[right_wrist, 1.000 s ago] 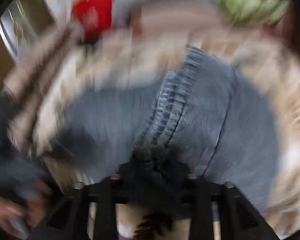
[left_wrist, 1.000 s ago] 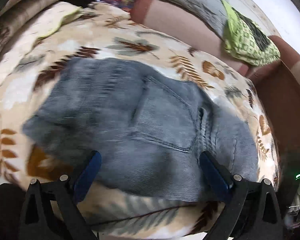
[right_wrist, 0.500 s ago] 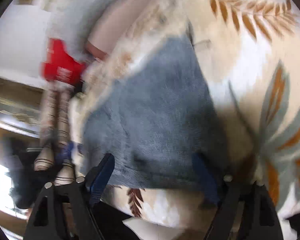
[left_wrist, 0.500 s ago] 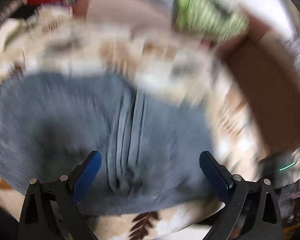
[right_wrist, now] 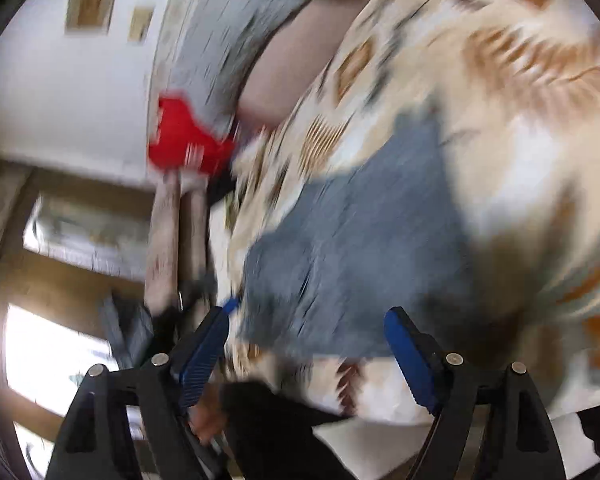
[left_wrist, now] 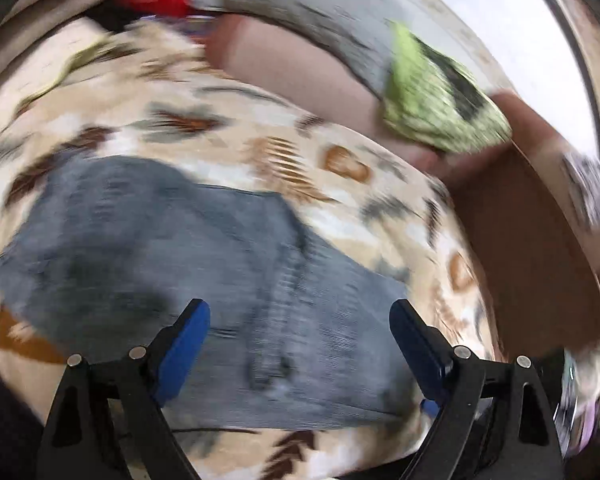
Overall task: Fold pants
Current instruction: 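Release the jeans and smooth the folded legs with both grippers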
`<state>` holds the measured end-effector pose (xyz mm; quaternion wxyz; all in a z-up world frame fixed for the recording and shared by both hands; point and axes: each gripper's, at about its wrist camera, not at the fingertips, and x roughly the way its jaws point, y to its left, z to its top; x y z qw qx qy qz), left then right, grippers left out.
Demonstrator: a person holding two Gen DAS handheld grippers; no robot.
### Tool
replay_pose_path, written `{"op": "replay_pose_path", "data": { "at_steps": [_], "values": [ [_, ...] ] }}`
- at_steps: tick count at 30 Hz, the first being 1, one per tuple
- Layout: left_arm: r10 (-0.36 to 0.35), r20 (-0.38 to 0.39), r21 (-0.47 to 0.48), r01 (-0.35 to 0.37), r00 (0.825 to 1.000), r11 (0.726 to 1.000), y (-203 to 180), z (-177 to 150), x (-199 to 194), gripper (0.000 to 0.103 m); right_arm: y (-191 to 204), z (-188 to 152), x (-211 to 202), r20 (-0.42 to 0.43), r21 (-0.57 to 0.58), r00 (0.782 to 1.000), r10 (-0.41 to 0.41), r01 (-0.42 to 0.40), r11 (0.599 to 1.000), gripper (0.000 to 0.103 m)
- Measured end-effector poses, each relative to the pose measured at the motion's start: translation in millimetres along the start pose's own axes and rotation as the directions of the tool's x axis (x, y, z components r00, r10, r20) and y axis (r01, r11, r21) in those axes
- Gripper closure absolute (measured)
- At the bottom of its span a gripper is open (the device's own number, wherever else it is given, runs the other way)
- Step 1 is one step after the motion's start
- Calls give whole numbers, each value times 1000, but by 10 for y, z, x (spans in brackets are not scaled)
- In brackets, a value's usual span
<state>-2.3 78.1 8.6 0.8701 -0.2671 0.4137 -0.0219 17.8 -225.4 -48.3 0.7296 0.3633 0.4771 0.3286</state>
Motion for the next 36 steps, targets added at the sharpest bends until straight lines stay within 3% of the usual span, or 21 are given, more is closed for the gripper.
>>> {"op": "replay_pose_path", "data": {
  "at_steps": [1,3,4,5,6,8,9,11,14,16,17,18,20,22,24,26,28,29,30,32,36],
  "values": [
    [11,2,-19,-11,1000,1000,89,-22,-35,12,156,-39,156,-14,-81,999,-49,48,996,21],
    [27,8,-57,-27,1000,998,301,-14,-129,12,534,-151,497,11,-323,973,-231,222,920,28],
    [33,15,-71,-31,999,997,393,-28,-185,12,667,-219,632,33,-420,954,-298,284,862,34],
    [38,21,-82,-36,999,996,464,-32,-211,12,823,-311,863,56,-536,922,-383,352,767,47],
    [41,23,-93,-38,999,995,531,-35,-236,12,857,-374,961,64,-589,903,-426,379,714,60],
    [35,21,-117,-33,999,993,639,-86,-259,12,853,-447,1164,85,-662,861,-501,424,617,65],
    [30,18,-124,-27,999,992,692,-103,-220,12,841,-454,1222,87,-673,851,-517,433,599,65],
    [31,14,-128,-29,999,991,758,-129,-226,12,813,-448,1247,73,-683,854,-515,419,598,66],
    [25,7,-139,-24,1000,990,828,-137,-204,12,812,-493,1421,72,-717,845,-529,413,562,70],
    [18,3,-145,-17,1000,989,848,-137,-184,12,739,-438,1541,36,-694,849,-528,401,598,74],
    [18,3,-141,-17,1000,990,849,-142,-190,12,723,-402,1539,22,-678,856,-516,392,622,84],
    [22,9,-133,-20,1000,991,845,-145,-203,12,720,-344,1476,4,-644,872,-489,376,666,90],
    [31,15,-124,-29,999,992,827,-142,-216,12,764,-253,1315,-33,-588,916,-400,306,749,90],
    [31,21,-121,-28,999,992,804,-129,-226,12,838,-281,1214,-45,-599,929,-367,269,755,90],
    [35,29,-105,-32,999,994,715,-96,-224,12,749,-371,1274,-85,-599,928,-364,244,762,90],
    [36,18,-56,-35,999,998,527,-46,-174,12,562,-517,1417,-86,-637,921,-381,243,732,87],
    [25,18,5,-25,1000,1000,306,-11,-135,12,496,-503,1329,-61,-612,951,-303,204,764,85],
    [18,16,38,-19,1000,999,192,7,-112,12,468,-468,1271,-76,-575,959,-275,183,798,75],
    [5,13,71,-6,1000,997,44,29,-84,12,450,-421,1165,-97,-523,969,-228,145,840,55],
    [-27,7,122,26,1000,992,-211,46,-29,12,430,-376,902,-91,-449,982,-165,107,887,27],
    [-29,-67,210,43,997,977,-519,-85,280,12,227,-242,168,9,-312,996,-85,83,946,26]
  ]
}}
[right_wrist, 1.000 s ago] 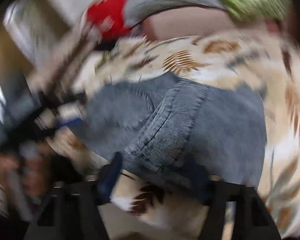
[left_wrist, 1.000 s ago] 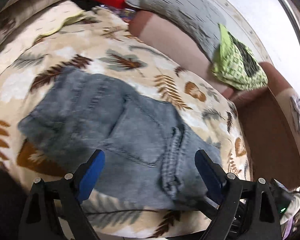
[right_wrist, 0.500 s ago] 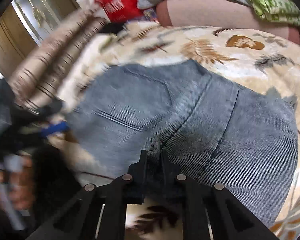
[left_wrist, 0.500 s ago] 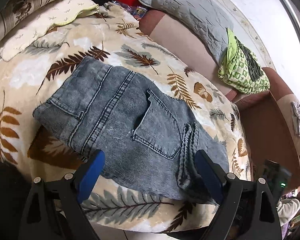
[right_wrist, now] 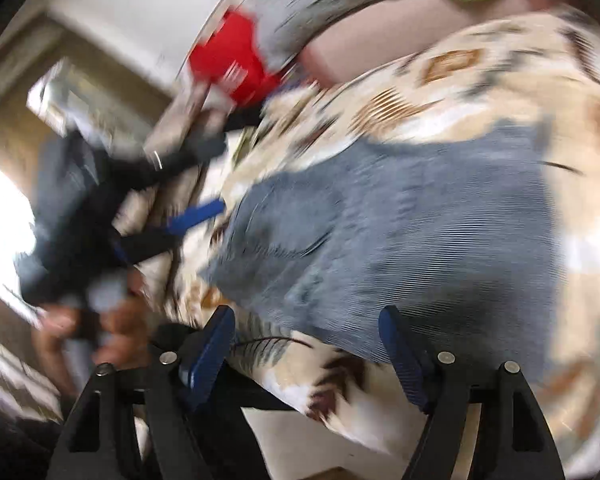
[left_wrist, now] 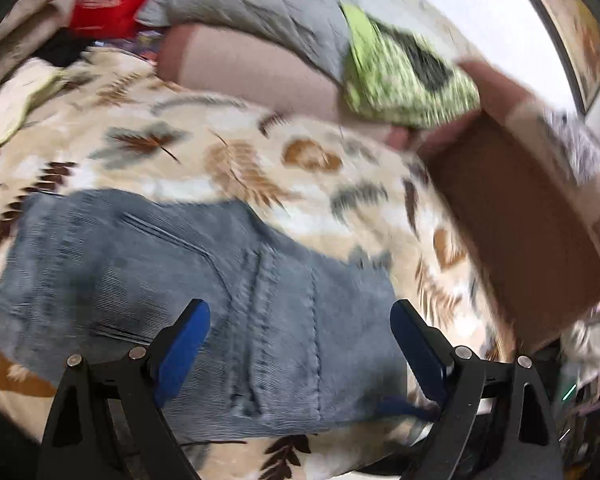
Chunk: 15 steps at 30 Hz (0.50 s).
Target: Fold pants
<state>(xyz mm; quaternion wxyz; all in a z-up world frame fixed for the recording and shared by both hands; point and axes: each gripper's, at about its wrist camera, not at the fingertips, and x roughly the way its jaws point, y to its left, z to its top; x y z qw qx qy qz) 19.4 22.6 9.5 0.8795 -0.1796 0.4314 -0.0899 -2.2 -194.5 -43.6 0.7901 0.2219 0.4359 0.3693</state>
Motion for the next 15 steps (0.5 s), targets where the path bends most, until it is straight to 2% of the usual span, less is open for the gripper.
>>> {"op": "replay_pose_path", "data": {
  "at_steps": [1,3,5,6,8,9,11,13,14,15],
  "values": [
    [21,-50,26,-20,999,999,-36,-65,168,12,-146,31,-152,33,52,999,-12,10,999,26],
    [97,-150,66,-88,984,994,-31,-233,515,12,-447,164,-395,87,140,995,-46,34,990,26],
    [198,-251,143,-166,947,976,-1,-418,836,13,-660,326,-495,119,193,990,-82,58,979,25],
    [242,-202,233,-193,949,953,-63,-509,857,12,-789,475,-484,115,211,991,-69,43,976,25],
    [289,-182,306,-226,940,925,-158,-576,849,12,-943,721,-375,105,239,993,-50,24,971,25],
    [291,-181,299,-230,939,926,-160,-573,838,12,-986,823,-295,85,235,995,-51,30,971,26],
    [278,-188,280,-220,942,934,-125,-552,834,11,-1086,1099,10,1,203,992,-125,122,972,29],
    [284,-181,293,-224,941,929,-136,-564,834,11,-1283,1227,362,-98,249,986,-135,156,956,61],
    [289,-174,303,-228,941,925,-146,-568,826,11,-1347,1251,467,-128,258,981,-147,176,950,88],
    [287,-169,308,-226,943,924,-146,-574,816,11,-1376,1281,602,-167,230,966,-198,234,945,90]
  ]
}}
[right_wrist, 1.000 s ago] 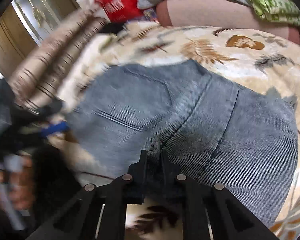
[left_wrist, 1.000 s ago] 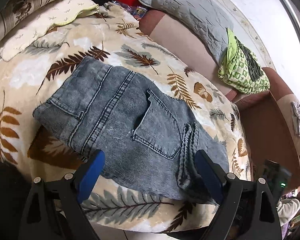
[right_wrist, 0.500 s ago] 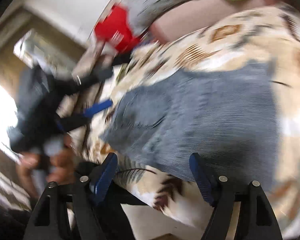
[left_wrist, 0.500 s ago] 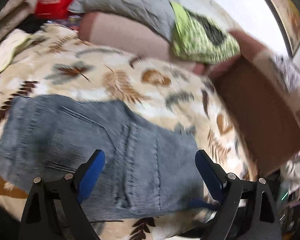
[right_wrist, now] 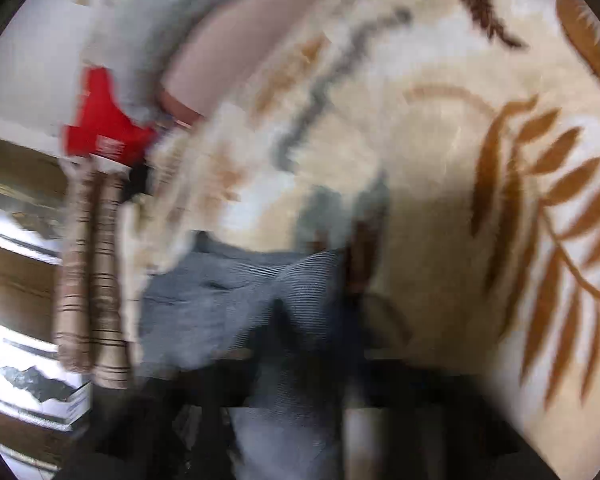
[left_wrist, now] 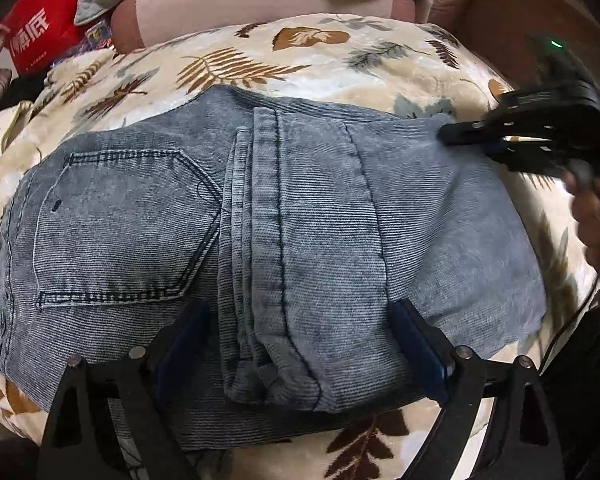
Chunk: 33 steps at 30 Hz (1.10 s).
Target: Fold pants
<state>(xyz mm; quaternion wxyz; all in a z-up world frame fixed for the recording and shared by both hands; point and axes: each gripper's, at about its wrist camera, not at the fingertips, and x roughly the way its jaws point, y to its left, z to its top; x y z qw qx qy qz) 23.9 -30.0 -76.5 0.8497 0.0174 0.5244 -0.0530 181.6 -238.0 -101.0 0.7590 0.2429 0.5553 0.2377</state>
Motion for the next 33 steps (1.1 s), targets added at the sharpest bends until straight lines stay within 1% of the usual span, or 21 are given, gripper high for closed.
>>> {"op": "replay_pose_path", "data": {
  "at_steps": [2,3,5,7,9,10,12,14,15,17,18,20,22,24,25,27,28,29,30,32,33],
  "values": [
    [-10,11,0,10,1000,1000,4,-18,7,10,90,0,9,23,-42,999,-38,39,998,91],
    [-12,14,-1,12,1000,1000,-4,-18,16,10,150,-21,-15,58,-69,995,-77,81,994,90],
    [-8,13,0,8,1000,1000,-30,-5,75,9,182,-72,67,70,-116,986,-152,160,980,89],
    [-15,12,1,15,1000,1000,-25,-11,56,9,183,-125,25,93,-126,986,-136,147,981,85],
    [-25,10,1,25,1000,1000,-13,-12,44,9,136,-197,-160,82,-43,988,-129,133,990,70],
    [-28,10,-2,28,1000,1000,-6,-7,44,9,134,-222,-231,93,-24,988,-121,124,992,67],
    [-29,10,-7,29,1000,1000,-5,-2,41,9,223,-458,-536,144,-19,990,-1,4,1000,64],
    [-33,0,-13,33,999,999,3,29,55,8,295,-694,-609,128,-6,986,103,-103,995,56],
    [-35,-4,-16,35,999,999,9,44,56,8,298,-888,-621,115,16,977,180,-183,983,51],
    [-59,-13,-43,59,998,997,45,97,27,8,208,-1096,-487,91,64,977,194,-200,978,43],
    [-76,-11,-64,75,997,995,76,127,-7,8,55,-1240,-270,8,107,991,132,-132,985,54],
    [-86,29,-110,89,996,990,148,220,-136,8,-118,-1370,-251,41,117,995,87,-91,989,88],
    [-78,98,-125,90,992,988,168,364,-295,8,-159,-1356,-292,30,141,995,91,-94,985,89],
    [-75,95,-101,85,993,991,123,440,-286,7,-109,-1341,-299,13,108,998,64,-65,992,88],
    [-56,72,-78,62,996,995,91,436,-219,7,-86,-1336,-306,9,90,999,54,-54,995,88],
    [44,-61,-3,-44,997,999,16,366,156,7,-50,-1321,-325,-9,67,999,33,-33,997,88],
    [58,-74,5,-58,996,998,38,309,252,4,-39,-1286,-383,-13,60,1000,20,-19,998,88],
    [67,1,20,-67,998,998,30,250,206,3,-8,-1244,-473,6,48,1000,0,0,999,87],
    [78,10,35,-78,997,996,8,220,197,3,82,-1173,-538,37,31,999,-7,6,1000,86],
    [75,11,22,-75,997,997,28,214,207,2,233,-1025,-719,88,13,995,45,-46,999,86],
    [68,7,22,-68,998,997,43,221,221,2,257,-944,-747,101,11,992,71,-72,997,77]
  ]
}}
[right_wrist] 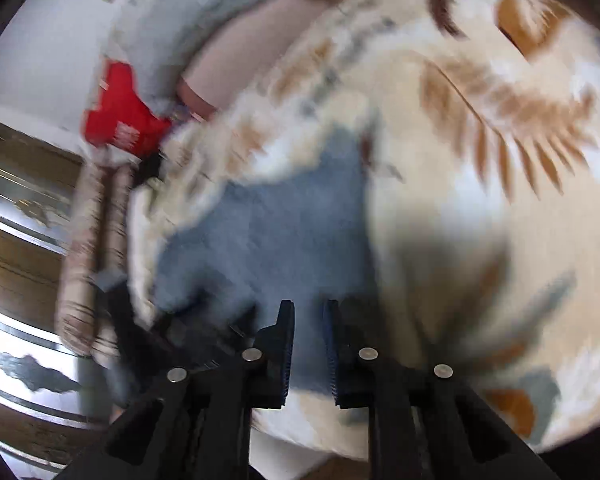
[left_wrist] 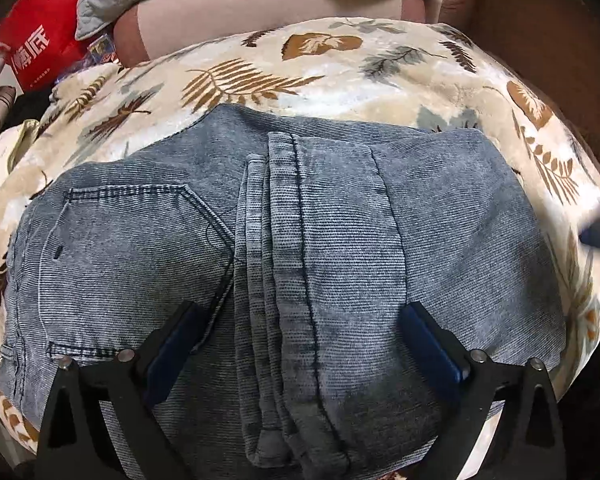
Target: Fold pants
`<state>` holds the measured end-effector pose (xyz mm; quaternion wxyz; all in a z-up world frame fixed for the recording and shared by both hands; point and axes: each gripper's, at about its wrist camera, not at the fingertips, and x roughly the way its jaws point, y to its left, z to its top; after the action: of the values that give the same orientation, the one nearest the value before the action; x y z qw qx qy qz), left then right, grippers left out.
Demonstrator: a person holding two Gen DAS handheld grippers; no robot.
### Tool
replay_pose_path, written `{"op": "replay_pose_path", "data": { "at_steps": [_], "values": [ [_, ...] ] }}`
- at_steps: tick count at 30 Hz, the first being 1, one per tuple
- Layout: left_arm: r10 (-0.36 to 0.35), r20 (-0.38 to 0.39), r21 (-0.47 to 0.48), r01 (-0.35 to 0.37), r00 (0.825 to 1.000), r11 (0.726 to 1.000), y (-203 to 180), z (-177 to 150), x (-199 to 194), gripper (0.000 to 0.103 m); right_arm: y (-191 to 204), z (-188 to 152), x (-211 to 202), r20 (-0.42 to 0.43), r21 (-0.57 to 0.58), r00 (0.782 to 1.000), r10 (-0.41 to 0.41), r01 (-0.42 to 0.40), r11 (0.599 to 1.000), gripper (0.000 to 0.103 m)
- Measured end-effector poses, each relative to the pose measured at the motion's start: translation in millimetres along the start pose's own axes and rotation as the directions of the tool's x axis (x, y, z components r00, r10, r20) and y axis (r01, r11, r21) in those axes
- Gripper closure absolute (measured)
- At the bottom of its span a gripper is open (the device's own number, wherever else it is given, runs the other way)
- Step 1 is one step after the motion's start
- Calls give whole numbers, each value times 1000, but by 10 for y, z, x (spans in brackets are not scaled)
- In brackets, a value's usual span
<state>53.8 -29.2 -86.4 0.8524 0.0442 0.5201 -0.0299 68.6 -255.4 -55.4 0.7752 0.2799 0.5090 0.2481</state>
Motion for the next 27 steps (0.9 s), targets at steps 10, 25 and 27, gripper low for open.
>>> {"op": "replay_pose_path", "data": {
  "at_steps": [10,25,27],
  "values": [
    [-31,46,4,31,998,1000,34,-10,-62,1,-240,533,583,12,83,998,-55,54,995,43],
    [-99,112,-53,106,989,993,170,-112,-227,1,224,645,398,69,-9,997,33,-32,999,36],
    [-136,122,-92,148,983,985,241,-130,-315,1,200,447,526,10,-52,1000,23,-22,998,25]
  ]
}}
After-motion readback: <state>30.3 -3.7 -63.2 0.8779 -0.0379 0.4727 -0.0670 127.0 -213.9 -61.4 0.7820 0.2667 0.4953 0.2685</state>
